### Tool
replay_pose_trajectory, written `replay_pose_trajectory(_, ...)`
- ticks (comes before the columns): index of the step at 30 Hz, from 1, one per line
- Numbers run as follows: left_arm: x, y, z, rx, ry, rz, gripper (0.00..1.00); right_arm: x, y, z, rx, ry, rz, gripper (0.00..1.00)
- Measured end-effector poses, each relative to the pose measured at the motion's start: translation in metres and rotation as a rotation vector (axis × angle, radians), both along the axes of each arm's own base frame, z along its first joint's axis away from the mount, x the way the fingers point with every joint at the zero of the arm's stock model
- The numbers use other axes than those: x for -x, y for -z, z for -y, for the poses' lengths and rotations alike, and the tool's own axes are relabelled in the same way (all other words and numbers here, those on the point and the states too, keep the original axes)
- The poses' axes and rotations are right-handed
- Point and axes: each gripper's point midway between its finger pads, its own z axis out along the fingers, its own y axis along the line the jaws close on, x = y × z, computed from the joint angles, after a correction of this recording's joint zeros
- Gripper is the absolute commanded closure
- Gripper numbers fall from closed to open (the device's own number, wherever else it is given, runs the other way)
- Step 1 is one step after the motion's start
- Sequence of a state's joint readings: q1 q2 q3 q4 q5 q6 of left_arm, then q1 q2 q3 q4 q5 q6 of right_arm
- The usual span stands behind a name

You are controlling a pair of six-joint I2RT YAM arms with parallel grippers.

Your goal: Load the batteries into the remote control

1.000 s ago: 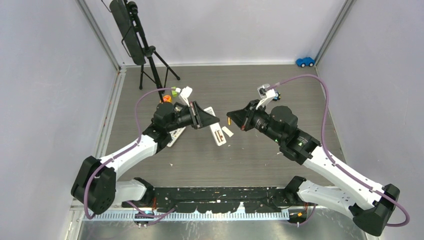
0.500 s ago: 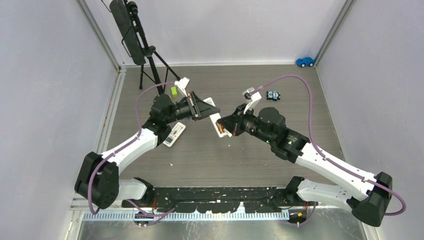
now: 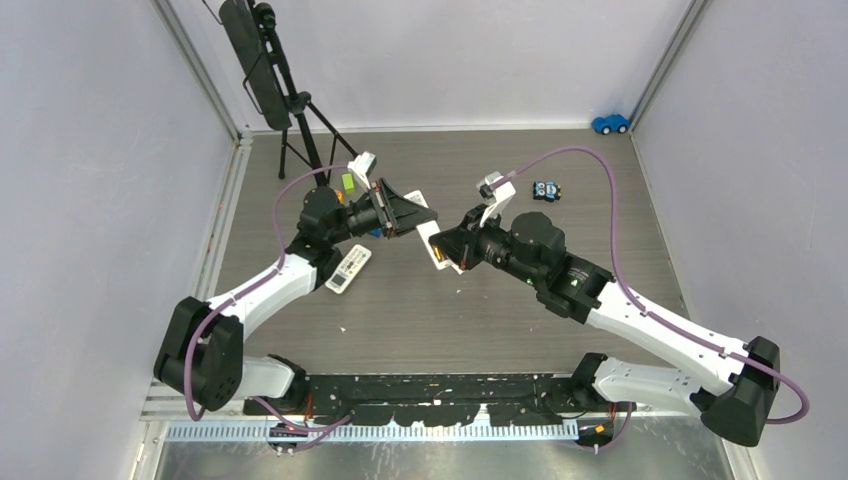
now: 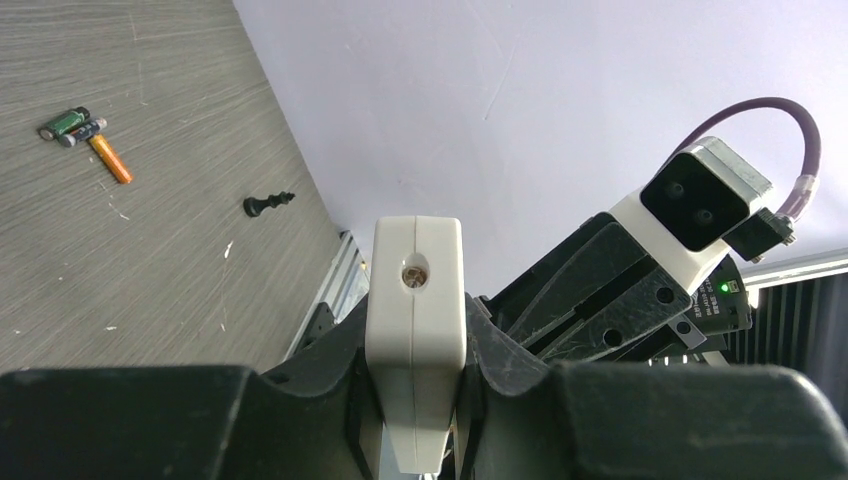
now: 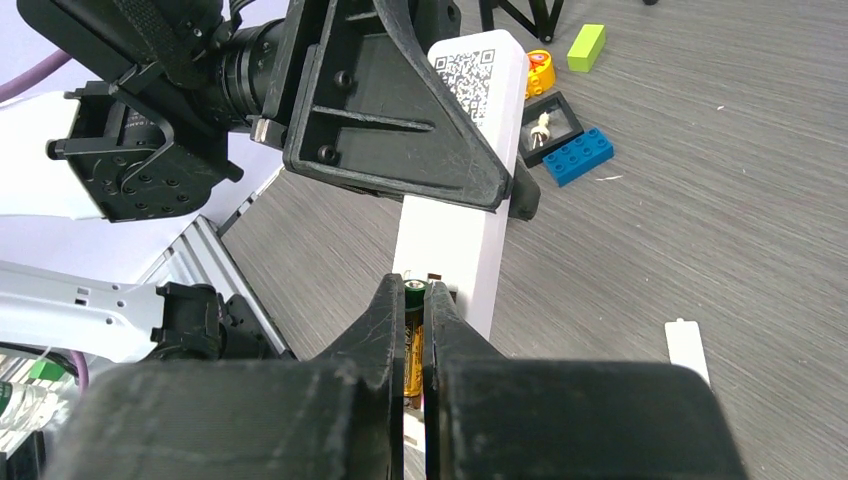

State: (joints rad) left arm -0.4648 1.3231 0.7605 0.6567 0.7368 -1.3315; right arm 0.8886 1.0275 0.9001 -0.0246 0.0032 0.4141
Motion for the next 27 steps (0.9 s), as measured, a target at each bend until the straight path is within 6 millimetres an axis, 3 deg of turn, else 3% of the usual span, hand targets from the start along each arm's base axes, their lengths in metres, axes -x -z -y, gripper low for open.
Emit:
replay_pose_trajectory(13,-0.0013,-0.0042,-0.0023,0.015,-0.001,0.004,1.0,-0.0058,-0.006,-0.0033,-0.044,0.025,0.059,0.9)
replay_pose_trajectory(21,-0.0033,-0.0011,-0.0018,0.015,-0.001,-0.014,1.0,-0.0055,-0.0043,-0.0046,-0.053,0.019,0.066,0.74)
replay_pose_trajectory(27,-0.0032,-0.0007,-0.0011,0.015,0.0,-0.017,1.0,-0.0015,-0.0042,-0.0054,-0.056,0.009,0.063,0.69)
